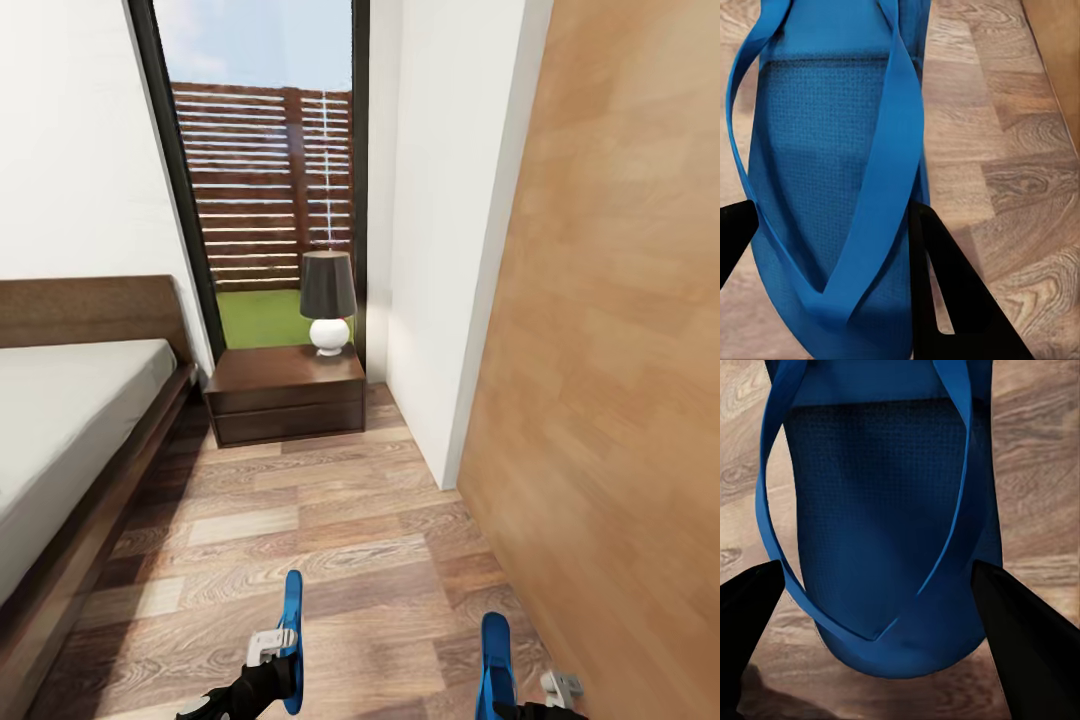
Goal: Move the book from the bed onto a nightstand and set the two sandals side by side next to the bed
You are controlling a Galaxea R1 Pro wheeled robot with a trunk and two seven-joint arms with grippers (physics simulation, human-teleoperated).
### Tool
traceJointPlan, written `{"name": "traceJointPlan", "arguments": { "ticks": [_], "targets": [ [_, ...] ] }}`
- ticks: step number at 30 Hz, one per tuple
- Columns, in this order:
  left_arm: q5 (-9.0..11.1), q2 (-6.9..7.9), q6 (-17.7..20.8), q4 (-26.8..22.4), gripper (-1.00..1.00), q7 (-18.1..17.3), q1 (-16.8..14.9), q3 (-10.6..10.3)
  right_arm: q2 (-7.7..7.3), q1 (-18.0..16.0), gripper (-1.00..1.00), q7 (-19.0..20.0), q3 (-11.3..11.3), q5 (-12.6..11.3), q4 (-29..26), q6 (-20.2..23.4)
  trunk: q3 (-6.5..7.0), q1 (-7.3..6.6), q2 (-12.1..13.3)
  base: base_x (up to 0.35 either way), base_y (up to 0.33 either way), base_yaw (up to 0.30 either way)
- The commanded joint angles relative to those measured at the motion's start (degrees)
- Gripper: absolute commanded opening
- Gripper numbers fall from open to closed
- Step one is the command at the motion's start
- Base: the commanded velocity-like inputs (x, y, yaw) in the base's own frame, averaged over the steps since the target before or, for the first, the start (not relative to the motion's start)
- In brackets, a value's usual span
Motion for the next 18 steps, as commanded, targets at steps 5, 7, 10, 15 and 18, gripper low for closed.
{"name": "traceJointPlan", "arguments": {
  "ticks": [5,7,10,15,18],
  "targets": [
    [0.4,0.03,-0.1,0.0,-1.00,0.1,0.0,-0.3,-0.02,0.0,-1.00,0.2,0.0,-0.3,0.0,0.2,-0.05,0.02,0.0,0.327,0.000,0.000],
    [0.4,0.03,-0.1,0.0,-1.00,0.1,0.0,-0.3,-0.02,0.0,-1.00,0.2,0.0,-0.3,0.0,0.2,-0.05,0.02,0.0,0.328,0.000,0.000],
    [0.4,0.03,-0.1,0.0,-1.00,0.1,0.0,-0.3,-0.02,0.0,-1.00,0.2,0.0,-0.3,0.0,0.2,-0.05,0.02,0.0,0.328,0.000,0.000],
    [0.4,0.03,-0.1,0.0,-1.00,0.1,0.0,-0.3,-0.02,0.0,-1.00,0.2,0.0,-0.3,0.0,0.2,-0.05,0.02,0.0,0.328,0.000,0.006],
    [0.4,0.03,0.0,0.0,-1.00,0.1,0.0,-0.3,-0.02,0.0,-1.00,0.2,0.0,-0.3,0.0,0.2,-0.05,0.02,0.0,0.328,0.000,0.138]
  ]
}}
